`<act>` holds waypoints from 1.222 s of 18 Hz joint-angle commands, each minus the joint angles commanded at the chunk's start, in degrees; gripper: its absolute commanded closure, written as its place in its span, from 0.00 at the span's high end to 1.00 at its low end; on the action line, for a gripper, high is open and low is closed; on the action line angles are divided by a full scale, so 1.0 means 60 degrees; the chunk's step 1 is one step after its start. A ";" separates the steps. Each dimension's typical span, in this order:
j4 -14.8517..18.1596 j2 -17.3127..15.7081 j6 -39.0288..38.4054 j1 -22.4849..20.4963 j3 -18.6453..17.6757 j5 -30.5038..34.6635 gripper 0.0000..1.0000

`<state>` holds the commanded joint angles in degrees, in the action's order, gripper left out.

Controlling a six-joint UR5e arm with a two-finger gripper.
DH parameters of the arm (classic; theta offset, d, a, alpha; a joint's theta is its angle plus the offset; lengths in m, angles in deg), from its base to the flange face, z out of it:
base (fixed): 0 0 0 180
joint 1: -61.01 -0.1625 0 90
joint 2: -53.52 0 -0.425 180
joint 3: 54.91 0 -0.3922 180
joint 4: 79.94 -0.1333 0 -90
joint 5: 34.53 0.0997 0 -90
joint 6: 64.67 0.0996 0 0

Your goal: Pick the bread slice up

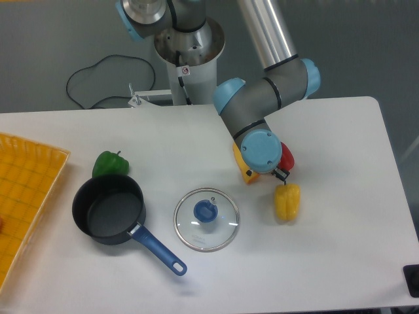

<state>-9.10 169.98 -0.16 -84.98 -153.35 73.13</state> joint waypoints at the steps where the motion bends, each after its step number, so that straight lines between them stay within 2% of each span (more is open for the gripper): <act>1: 0.0000 0.0000 -0.0102 0.0000 -0.0014 0.0000 0.20; 2: 0.0000 0.0015 -0.0204 0.0015 -0.0015 0.0000 0.09; 4: -0.0014 0.0015 -0.0395 0.0029 -0.0044 -0.0015 0.00; 12: 0.0205 0.0030 -0.0674 0.0132 0.0147 0.0000 0.00; 15: 0.0745 -0.0102 -0.0601 0.0204 0.0350 -0.0015 0.00; 18: 0.1681 -0.0205 -0.0616 0.0439 0.0819 0.0000 0.00; 22: 0.2385 -0.0877 -0.0382 0.0571 0.0967 -0.0102 0.00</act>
<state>5.22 164.72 -2.45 -81.55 -147.55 72.52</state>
